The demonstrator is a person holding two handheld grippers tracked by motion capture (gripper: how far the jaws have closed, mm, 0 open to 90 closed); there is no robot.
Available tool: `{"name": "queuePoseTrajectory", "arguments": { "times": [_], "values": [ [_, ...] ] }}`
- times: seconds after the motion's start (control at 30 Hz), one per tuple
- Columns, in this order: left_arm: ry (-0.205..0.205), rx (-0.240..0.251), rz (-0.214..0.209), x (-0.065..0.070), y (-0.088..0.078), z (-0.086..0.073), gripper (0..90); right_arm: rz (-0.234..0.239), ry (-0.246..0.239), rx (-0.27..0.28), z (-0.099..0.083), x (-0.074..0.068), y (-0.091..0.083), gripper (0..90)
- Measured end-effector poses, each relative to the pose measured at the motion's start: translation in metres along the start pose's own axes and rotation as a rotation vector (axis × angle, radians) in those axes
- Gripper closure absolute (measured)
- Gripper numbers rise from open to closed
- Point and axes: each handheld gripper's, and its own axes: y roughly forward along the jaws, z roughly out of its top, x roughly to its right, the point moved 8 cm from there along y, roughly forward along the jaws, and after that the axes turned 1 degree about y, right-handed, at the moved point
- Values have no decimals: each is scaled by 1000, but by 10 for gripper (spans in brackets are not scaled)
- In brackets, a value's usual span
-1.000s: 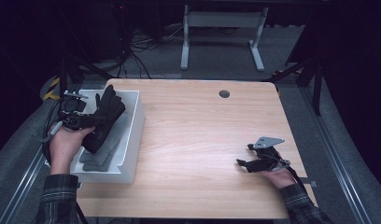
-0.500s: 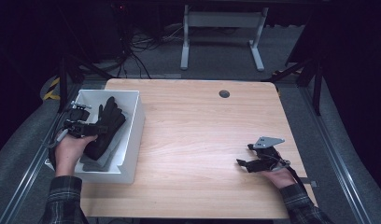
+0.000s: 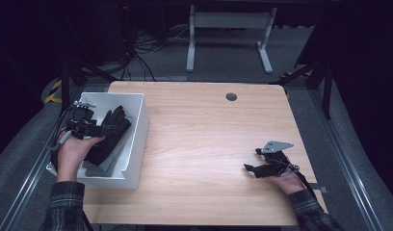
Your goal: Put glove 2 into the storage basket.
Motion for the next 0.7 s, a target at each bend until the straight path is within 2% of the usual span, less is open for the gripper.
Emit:
{"name": "queuePoseTrajectory", "arguments": {
  "times": [0.07, 0.1, 0.23, 0.5, 0.7],
  "values": [
    [22, 8, -23, 9, -2, 5, 193, 0, 0, 0, 0, 0, 0, 182],
    [22, 8, -23, 9, -2, 5, 189, 0, 0, 0, 0, 0, 0, 182],
    [52, 32, -62, 28, -3, 16, 183, -1, 1, 1, 0, 0, 0, 182],
    [126, 61, -128, 72, -3, 35, 173, -1, 0, 1, 0, 0, 0, 182],
    [172, 84, -174, 106, -3, 43, 170, 0, 0, 0, 0, 0, 0, 181]
  ]
}}
